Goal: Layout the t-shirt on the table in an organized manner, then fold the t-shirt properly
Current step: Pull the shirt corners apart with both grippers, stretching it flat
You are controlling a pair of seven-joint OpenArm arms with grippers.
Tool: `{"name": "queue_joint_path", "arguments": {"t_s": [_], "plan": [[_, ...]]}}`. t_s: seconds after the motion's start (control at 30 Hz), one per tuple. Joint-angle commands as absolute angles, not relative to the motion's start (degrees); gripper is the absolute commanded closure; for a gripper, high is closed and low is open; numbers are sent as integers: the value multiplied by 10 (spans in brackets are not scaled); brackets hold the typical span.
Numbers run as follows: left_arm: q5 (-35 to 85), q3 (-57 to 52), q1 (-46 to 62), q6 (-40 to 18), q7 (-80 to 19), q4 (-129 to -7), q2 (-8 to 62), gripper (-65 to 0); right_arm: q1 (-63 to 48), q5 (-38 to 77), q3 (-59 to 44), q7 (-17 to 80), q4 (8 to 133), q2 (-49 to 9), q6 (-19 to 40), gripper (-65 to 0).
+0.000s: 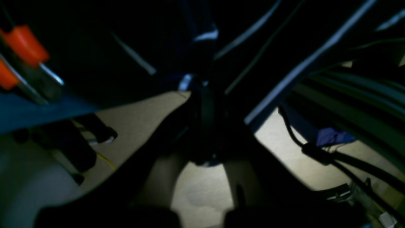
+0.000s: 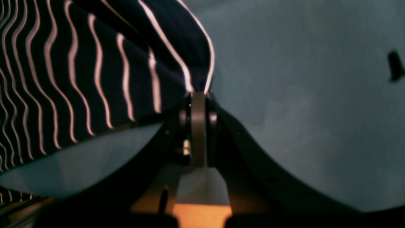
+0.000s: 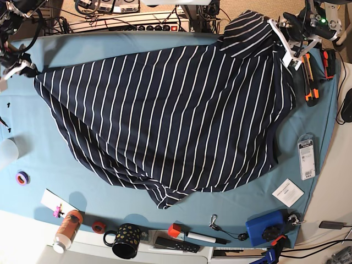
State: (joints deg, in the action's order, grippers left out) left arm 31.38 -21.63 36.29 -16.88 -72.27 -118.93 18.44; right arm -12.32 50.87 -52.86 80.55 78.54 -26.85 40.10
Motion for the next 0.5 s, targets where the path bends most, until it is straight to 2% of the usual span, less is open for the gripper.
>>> {"name": "queue_joint_path", "arguments": {"t_s": [0.0,0.23,0.47], "plan": [[316,-226,375,-177,-733,-1199,190,0,-130,514,-536,800,795,-292,400,0],[359,-284,413,-211,-720,-1199,190,0,-155,516,-556,800,795,-304,400,0],[401,-299,414,-211,-720,-1199,190,0,-156,548,-555,800,795,-302,400,0]]}}
